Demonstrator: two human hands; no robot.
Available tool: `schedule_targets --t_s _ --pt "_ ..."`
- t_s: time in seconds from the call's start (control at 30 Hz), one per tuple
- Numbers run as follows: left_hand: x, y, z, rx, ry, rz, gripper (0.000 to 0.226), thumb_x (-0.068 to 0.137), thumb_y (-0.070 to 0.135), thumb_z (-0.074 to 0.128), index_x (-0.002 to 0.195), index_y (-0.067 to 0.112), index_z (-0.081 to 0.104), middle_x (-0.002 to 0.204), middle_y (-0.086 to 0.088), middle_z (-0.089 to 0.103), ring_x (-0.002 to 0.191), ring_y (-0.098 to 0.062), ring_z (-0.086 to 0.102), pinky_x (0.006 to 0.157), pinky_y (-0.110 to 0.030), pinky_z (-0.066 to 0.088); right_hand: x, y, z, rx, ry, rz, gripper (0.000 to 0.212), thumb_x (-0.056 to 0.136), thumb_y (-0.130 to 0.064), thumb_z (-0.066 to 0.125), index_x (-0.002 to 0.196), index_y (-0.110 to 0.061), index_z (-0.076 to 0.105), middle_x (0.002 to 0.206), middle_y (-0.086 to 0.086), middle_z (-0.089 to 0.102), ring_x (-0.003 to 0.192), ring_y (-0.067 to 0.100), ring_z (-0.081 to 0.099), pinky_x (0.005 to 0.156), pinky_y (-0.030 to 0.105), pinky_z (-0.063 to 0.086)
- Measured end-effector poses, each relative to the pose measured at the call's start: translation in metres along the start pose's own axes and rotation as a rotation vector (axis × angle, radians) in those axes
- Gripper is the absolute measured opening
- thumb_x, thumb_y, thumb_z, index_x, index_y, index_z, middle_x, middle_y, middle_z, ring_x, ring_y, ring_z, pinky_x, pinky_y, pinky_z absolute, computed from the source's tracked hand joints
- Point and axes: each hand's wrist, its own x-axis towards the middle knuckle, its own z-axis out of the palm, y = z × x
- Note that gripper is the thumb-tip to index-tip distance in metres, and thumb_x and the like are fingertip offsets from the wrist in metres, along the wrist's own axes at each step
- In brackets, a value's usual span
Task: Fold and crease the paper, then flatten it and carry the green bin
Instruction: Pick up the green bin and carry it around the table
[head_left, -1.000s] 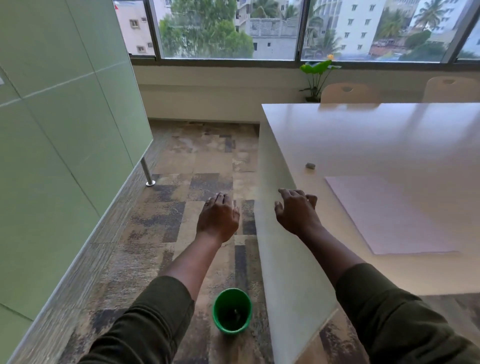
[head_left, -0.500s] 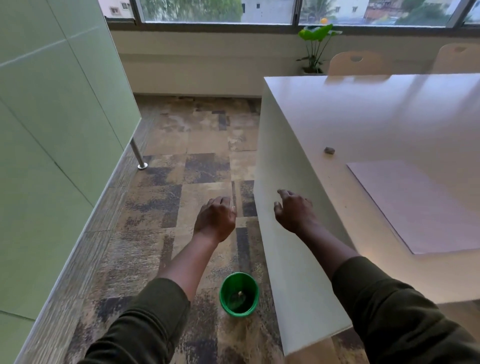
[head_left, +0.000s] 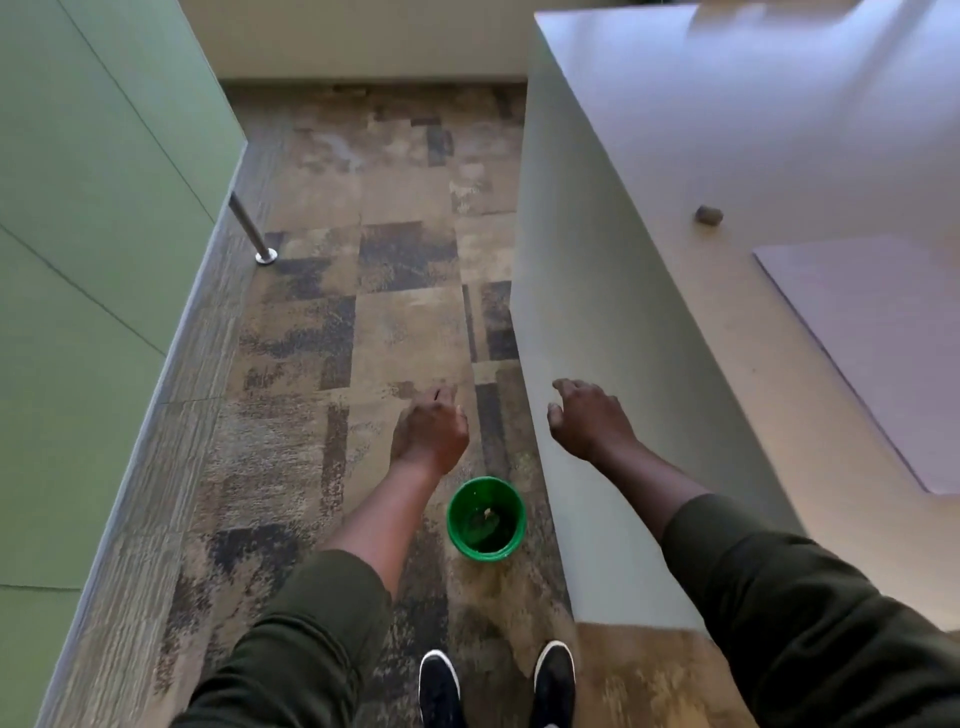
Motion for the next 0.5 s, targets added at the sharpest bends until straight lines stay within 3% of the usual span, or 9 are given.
schedule_targets --t_s 0.27,0.37,0.43,0.5 --pt "0.018 -0.07 0.075 -0.132 -0.184 -0.172 0.037 0.096 0.02 0.044 0.131 0.011 0.053 0.126 -0.015 0.061 0.11 -0.032 0.059 0.089 -0.041 0.051 0.018 0.012 0.101 0.134 -0.134 0.161 0.037 0.095 -0.029 0.045 0.126 -0.011 0.054 0.125 0.013 0.06 0.113 0.032 0.056 0.094 0.041 0.045" --pt "0.022 -0.106 0.128 -0.167 -0.263 -0.213 0.035 0.098 0.022 0.042 0.13 0.013 0.054 0.119 -0.013 0.065 0.102 -0.03 0.063 0.083 -0.037 0.053 0.03 0.025 0.154 0.171 -0.2 0.201 0.034 0.096 -0.027 0.045 0.124 -0.011 0.055 0.121 0.013 0.062 0.11 0.031 0.056 0.094 0.042 0.048" --pt "0.025 -0.128 0.163 -0.188 -0.292 -0.239 0.035 0.098 0.024 0.041 0.129 0.015 0.054 0.115 -0.013 0.067 0.095 -0.03 0.066 0.081 -0.042 0.056 0.038 0.037 0.187 0.175 -0.238 0.221 0.032 0.096 -0.026 0.045 0.122 -0.01 0.056 0.12 0.013 0.062 0.109 0.031 0.057 0.093 0.042 0.048" --pt "0.028 -0.147 0.198 -0.193 -0.328 -0.261 0.035 0.099 0.024 0.042 0.13 0.016 0.055 0.12 -0.01 0.066 0.1 -0.027 0.065 0.084 -0.041 0.055 0.048 0.05 0.222 0.188 -0.265 0.25 0.033 0.096 -0.026 0.045 0.122 -0.01 0.057 0.12 0.013 0.062 0.109 0.03 0.056 0.093 0.041 0.048"
